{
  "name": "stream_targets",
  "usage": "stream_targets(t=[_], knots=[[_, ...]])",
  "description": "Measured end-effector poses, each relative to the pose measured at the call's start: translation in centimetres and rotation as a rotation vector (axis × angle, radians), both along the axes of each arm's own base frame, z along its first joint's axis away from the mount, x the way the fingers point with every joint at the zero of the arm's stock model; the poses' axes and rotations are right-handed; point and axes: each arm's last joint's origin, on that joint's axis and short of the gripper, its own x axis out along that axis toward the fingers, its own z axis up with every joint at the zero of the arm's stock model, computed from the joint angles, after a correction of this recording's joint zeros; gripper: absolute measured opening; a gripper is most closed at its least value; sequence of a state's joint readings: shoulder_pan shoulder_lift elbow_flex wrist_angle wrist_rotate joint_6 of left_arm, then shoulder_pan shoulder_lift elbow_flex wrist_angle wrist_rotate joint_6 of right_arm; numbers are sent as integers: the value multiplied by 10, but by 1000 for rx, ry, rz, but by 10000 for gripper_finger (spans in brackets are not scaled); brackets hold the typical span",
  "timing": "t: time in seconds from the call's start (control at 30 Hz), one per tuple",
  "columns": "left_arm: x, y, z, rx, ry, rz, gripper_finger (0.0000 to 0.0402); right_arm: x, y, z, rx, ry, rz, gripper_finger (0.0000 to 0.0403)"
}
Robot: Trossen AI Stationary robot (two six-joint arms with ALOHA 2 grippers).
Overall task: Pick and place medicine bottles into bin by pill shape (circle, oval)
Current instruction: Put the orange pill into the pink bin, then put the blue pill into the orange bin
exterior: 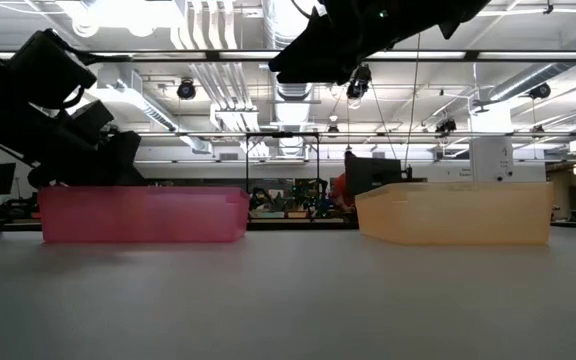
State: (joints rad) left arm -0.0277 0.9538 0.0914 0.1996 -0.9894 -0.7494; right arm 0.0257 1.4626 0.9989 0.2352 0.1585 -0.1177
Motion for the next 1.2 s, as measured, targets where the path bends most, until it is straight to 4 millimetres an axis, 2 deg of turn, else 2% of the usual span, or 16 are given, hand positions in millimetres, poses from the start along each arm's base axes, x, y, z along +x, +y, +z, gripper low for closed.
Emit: stream_targets(t=[0.1,0.33,0.63,0.97,1.2], knots=[[2,0,-2,9,12,4,196,0,0,0,0,0,0,270],[3,0,-6,0,34,-1,233,0,0,0,1,0,-1,270],[3,0,-3,0,30,-21,239,0,0,0,5,-1,-2,270],[9,-1,22,79,51,-108,239,-6,0,5,28,11,-9,270],[11,-2,43,118,8,-157,240,-25,8,11,117,118,-26,270]])
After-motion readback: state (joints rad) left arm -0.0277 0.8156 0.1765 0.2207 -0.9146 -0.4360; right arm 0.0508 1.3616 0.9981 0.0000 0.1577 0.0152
